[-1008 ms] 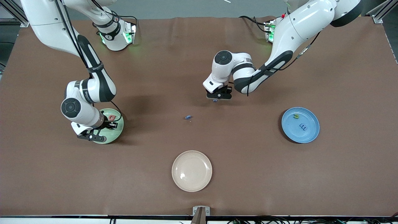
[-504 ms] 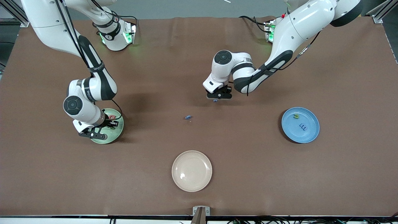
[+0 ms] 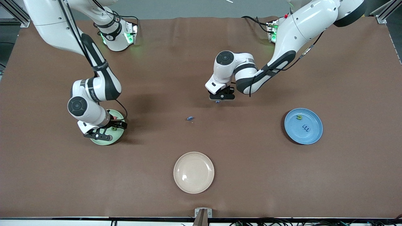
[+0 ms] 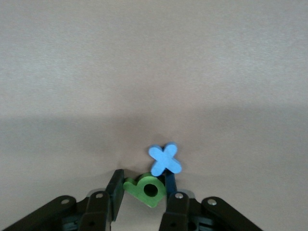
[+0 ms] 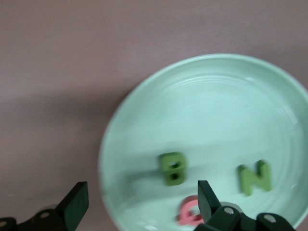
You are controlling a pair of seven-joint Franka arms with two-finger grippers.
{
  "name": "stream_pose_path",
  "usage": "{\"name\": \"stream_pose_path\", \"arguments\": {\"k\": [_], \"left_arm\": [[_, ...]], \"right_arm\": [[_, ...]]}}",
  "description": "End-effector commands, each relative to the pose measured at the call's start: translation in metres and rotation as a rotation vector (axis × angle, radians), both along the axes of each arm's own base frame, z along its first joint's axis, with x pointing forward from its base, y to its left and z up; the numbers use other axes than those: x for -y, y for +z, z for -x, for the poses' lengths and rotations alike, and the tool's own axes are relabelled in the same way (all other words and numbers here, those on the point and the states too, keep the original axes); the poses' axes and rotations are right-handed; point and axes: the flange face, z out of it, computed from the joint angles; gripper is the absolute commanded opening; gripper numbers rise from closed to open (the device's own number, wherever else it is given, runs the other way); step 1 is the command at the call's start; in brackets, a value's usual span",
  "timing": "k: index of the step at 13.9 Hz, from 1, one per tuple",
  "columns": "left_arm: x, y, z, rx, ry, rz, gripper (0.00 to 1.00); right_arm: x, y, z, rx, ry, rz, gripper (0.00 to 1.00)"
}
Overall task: Sort upper and lower case letters into plates
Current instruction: 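Carry the b to blue plate while the right gripper grasps blue G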
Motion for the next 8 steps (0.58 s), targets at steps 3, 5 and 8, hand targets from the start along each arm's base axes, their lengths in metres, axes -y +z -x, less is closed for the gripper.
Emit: {"name": "stream_pose_path", "arguments": {"k": [3,5,8], "left_arm": [[-0.02,0.047,-0.021,0.019,0.049,-0.015,0.12],[-0.037,0.066,-0.036,0.008,0.022,-0.026,0.12],[-0.065,0.083,-0.055,-0.016,-0.017,-0.049,0.1]], "right_arm": [[-0.114,0.025,0.013,0.044,-0.19,-0.012,1.0],[-0.141,0.015,0.018,0.044,-0.229,-0.01,1.0],[-0.179,0.01,0.02,0.053,-0.298,-0.013,1.0]]}}
